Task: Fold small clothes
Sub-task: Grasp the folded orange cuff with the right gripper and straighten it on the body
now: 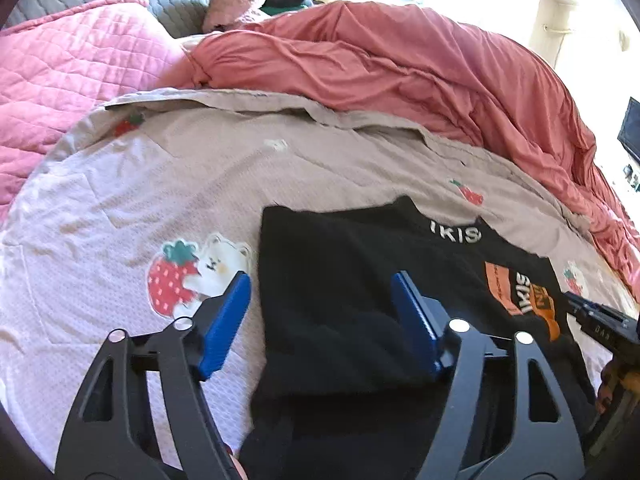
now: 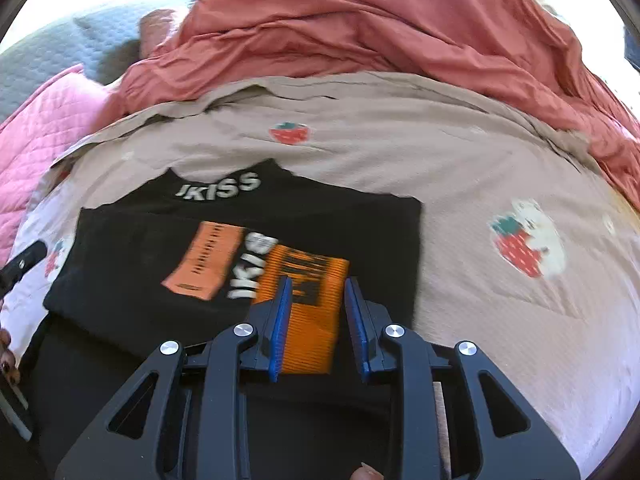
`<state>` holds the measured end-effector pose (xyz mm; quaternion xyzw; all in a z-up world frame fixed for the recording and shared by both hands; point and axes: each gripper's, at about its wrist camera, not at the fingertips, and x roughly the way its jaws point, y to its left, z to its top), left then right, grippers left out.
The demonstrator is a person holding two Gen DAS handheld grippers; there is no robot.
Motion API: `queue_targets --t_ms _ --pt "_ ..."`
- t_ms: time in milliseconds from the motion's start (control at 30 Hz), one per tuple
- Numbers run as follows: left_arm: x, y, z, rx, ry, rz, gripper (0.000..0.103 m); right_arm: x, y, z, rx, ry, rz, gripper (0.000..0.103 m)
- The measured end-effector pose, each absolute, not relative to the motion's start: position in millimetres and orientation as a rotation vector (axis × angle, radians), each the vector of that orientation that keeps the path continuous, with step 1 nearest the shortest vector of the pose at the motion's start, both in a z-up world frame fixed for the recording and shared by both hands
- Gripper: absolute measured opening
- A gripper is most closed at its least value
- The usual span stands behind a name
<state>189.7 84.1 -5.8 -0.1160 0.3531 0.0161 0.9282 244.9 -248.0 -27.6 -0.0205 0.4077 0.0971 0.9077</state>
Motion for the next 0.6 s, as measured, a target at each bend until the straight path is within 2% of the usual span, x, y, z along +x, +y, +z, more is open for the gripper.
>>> queue_targets --t_ms 267,400,433,600 --pt "207.3 71.7 -9.5 -0.205 0.722 -0.079 0.063 258.4 -218.5 -35.2 -0.103 0.858 0.265 0.028" --pt "223.0 59.2 -34.6 -0.175 0.820 -0.119 0.063 268.0 -222.5 -48.9 -0.101 0.910 0.241 0.031" --pt "227.1 59.6 -41.5 -0.184 0.854 -0.125 0.063 269.6 -224.8 -51.8 -0.095 0.922 0.234 0.035" --pt "232.5 62.5 -53.7 -0.215 0.902 -0.134 0.064 270.8 -231.1 -56.5 -0.056 0.929 0.236 0.036"
